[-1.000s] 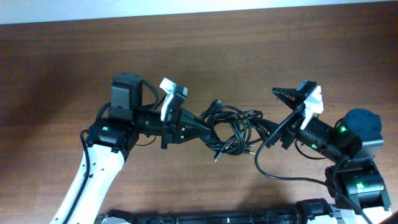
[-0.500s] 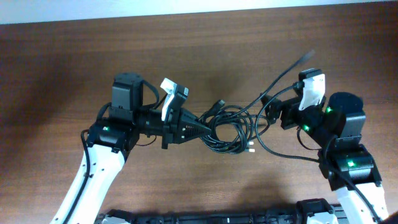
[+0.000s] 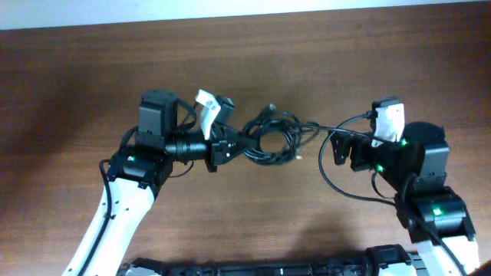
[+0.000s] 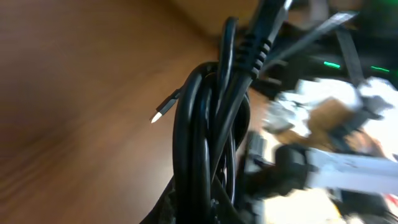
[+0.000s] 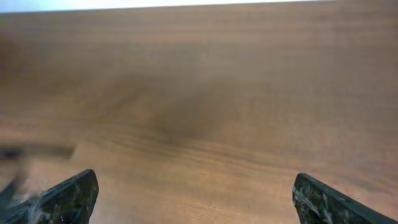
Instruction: Untangle cables
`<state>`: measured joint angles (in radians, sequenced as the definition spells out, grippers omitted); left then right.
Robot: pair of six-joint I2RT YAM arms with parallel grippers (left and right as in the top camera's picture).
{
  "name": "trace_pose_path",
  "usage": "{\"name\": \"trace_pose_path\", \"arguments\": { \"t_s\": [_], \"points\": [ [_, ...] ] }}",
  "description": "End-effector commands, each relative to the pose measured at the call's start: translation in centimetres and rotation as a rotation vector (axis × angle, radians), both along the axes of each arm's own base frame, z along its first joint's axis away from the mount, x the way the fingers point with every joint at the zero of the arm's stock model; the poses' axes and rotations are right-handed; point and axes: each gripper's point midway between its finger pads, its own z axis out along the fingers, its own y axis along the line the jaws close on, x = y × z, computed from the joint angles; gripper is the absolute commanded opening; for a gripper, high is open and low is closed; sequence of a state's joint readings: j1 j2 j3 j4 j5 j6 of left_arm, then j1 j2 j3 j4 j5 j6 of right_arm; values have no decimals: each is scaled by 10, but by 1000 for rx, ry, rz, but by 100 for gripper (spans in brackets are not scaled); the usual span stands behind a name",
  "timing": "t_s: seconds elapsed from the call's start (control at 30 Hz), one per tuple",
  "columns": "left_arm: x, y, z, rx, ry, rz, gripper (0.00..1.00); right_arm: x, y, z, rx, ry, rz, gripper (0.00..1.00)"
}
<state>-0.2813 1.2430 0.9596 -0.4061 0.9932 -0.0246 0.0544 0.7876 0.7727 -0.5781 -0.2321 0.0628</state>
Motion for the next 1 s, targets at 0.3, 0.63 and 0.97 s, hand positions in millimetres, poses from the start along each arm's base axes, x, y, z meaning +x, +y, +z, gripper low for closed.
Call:
{"name": "trace_pose_path", "arguments": {
  "t_s": [0.3,0.63,0.97],
  "points": [
    [70,58,5,77,16,465,0,-17,-20,-1,-123,13,-51,99],
    [68,55,7,107,-75,408,0,-20,11,22,-15,-40,100,98],
    [22,3,57,-120,-188,49,0,-37,69,77,180,-212,445,98]
  ]
}}
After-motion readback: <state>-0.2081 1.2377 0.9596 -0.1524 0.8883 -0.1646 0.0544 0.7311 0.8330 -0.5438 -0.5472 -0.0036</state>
